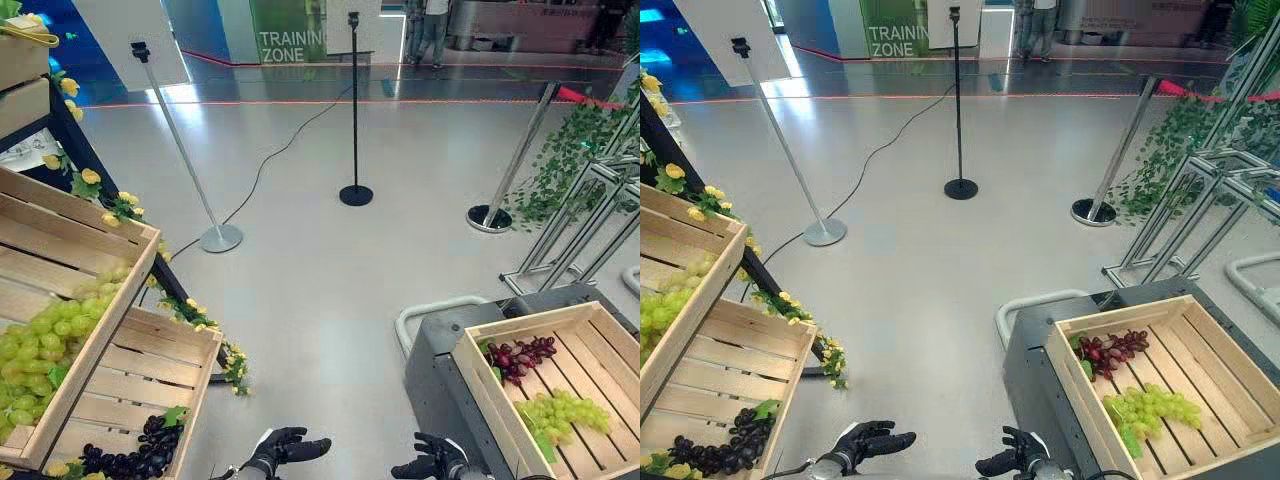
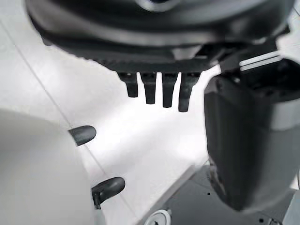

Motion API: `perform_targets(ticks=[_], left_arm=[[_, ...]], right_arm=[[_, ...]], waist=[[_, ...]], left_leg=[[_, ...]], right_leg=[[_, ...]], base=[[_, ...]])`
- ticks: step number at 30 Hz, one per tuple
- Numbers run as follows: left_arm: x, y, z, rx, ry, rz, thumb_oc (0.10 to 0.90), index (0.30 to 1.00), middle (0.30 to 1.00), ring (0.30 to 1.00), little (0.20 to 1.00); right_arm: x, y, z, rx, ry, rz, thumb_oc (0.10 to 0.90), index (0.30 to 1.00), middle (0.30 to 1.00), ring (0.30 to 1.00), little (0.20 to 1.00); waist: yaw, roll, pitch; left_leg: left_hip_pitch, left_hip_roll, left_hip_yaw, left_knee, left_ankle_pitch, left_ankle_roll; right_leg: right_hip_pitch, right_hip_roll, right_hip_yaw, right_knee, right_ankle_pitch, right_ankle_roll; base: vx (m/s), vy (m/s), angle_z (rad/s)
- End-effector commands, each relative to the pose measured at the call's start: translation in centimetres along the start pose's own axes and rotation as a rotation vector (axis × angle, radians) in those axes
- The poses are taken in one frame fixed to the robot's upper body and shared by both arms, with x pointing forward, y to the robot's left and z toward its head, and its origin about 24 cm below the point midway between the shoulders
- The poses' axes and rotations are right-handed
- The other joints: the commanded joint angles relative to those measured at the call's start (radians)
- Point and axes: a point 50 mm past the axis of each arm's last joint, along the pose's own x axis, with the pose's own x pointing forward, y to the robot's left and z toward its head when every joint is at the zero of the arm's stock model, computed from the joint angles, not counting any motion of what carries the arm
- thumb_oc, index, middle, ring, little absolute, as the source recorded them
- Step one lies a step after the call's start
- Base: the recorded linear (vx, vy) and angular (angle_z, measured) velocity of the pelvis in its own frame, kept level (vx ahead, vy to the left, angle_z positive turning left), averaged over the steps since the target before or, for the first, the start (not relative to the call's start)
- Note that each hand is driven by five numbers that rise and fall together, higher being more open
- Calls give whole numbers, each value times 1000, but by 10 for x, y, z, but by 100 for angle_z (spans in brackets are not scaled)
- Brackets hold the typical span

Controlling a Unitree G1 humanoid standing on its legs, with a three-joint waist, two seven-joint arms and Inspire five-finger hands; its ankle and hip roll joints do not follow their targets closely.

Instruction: Pick up the fruits from the basket on one side to the basket on the other side

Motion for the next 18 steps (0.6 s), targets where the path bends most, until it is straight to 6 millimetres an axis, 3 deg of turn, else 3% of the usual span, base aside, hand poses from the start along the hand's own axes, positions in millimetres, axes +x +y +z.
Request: perform_targets(ticks=[1, 18], left_arm=[[2, -7, 2, 57, -1, -19, 800, 900, 900, 900, 900], [2, -7, 4, 42, -21, -30, 800, 900, 900, 900, 900]], right_arm=[[5, 6, 21, -52, -48, 42, 800, 900, 900, 900, 900], [5, 9, 35, -75, -139, 79, 800, 900, 900, 900, 900]], waist=[[0, -27, 30], [-1, -27, 40]], left_leg=[[-5, -65, -24, 2, -16, 21], [-4, -63, -20, 2, -16, 20]], right_leg=[[53, -16, 19, 3, 3, 22], [55, -14, 21, 3, 1, 20]], base=[[59, 701, -209], [0, 0, 0]])
